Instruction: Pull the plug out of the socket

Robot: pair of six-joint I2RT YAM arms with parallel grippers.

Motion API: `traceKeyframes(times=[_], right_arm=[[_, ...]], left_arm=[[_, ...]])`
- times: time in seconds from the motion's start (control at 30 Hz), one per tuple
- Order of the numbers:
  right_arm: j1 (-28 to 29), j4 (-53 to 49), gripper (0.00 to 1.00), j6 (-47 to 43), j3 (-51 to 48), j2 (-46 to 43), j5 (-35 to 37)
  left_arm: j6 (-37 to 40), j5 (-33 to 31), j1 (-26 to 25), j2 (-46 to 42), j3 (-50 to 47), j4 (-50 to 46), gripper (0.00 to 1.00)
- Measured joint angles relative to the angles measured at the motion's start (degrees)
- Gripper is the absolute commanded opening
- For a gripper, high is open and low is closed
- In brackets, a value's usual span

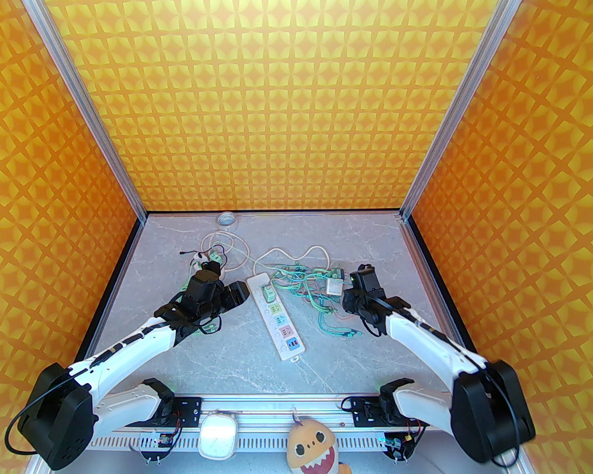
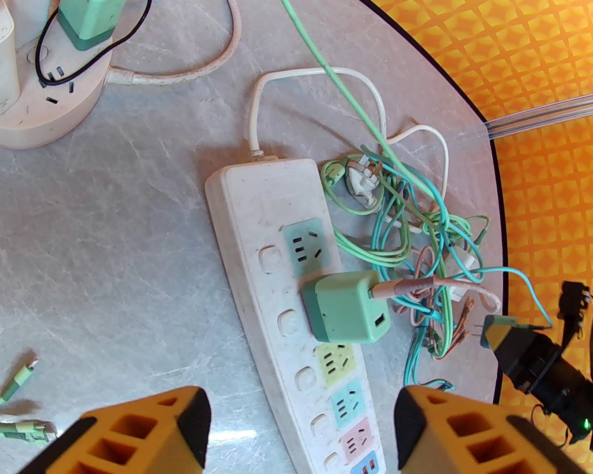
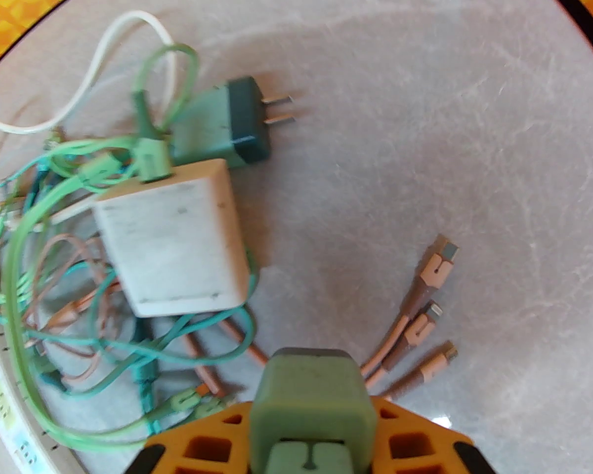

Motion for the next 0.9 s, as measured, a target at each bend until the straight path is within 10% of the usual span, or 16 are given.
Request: traceKeyframes(times=[0.3, 0.73, 0.9], right_arm=[[-1.5, 2.4, 0.46, 0.0, 0.2, 5.5, -2.9], [-1.5, 1.8, 0.97, -0.6, 1.2, -2.9, -8.7], [0.7, 3.5, 0.98, -0.7, 1.1, -7.2, -14.0]], left_arm=[[2.8, -1.6, -0.5, 0.1, 0.2, -2.3, 0.66], [5.7, -7.8, -7.1, 8.9, 7.8, -5.1, 0.67], [5.6, -12.2, -11.5, 15.1, 13.6, -7.0, 0.67]])
